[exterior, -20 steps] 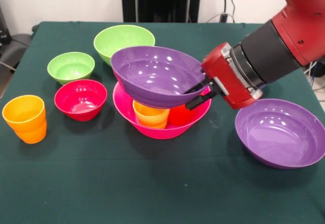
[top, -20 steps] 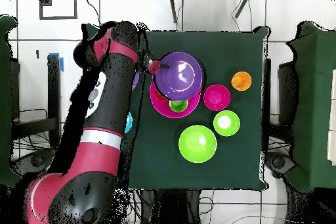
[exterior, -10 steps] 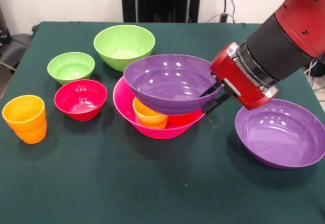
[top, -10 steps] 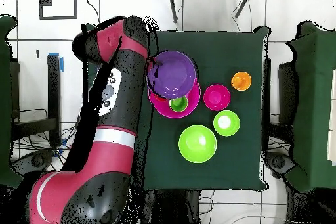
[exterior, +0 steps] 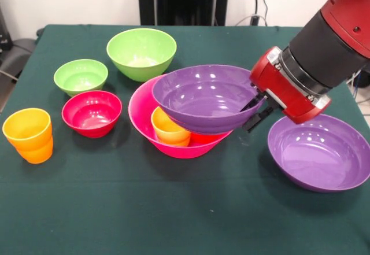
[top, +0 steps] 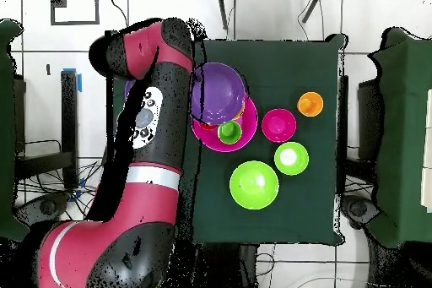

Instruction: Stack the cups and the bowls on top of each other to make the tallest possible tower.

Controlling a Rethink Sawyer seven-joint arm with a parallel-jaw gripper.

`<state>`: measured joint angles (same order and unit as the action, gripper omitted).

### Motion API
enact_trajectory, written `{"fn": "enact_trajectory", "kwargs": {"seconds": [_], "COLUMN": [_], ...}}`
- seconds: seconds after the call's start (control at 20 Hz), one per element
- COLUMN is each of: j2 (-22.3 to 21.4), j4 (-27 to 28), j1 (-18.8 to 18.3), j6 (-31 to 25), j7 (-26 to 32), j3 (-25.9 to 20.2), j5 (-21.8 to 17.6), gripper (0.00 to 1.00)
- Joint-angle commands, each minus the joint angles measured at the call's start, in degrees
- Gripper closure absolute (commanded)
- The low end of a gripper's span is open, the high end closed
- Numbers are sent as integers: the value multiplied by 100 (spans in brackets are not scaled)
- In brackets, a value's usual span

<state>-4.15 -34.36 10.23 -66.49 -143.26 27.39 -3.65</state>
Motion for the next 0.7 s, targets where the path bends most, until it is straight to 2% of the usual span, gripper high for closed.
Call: {"fn": "enact_trajectory", "kwargs": {"seconds": [0.05, 0.55, 0.7], "j2": [-91, -199, -172], "j4": [-604, -789, -739], "j1": [-192, -307, -353], "j6": [-533, -505, -884], "j7": [1894, 2535, 2676], "j3": [-777, -714, -730], "j5": [-180, -360, -263], "gripper": [100, 100, 100]}}
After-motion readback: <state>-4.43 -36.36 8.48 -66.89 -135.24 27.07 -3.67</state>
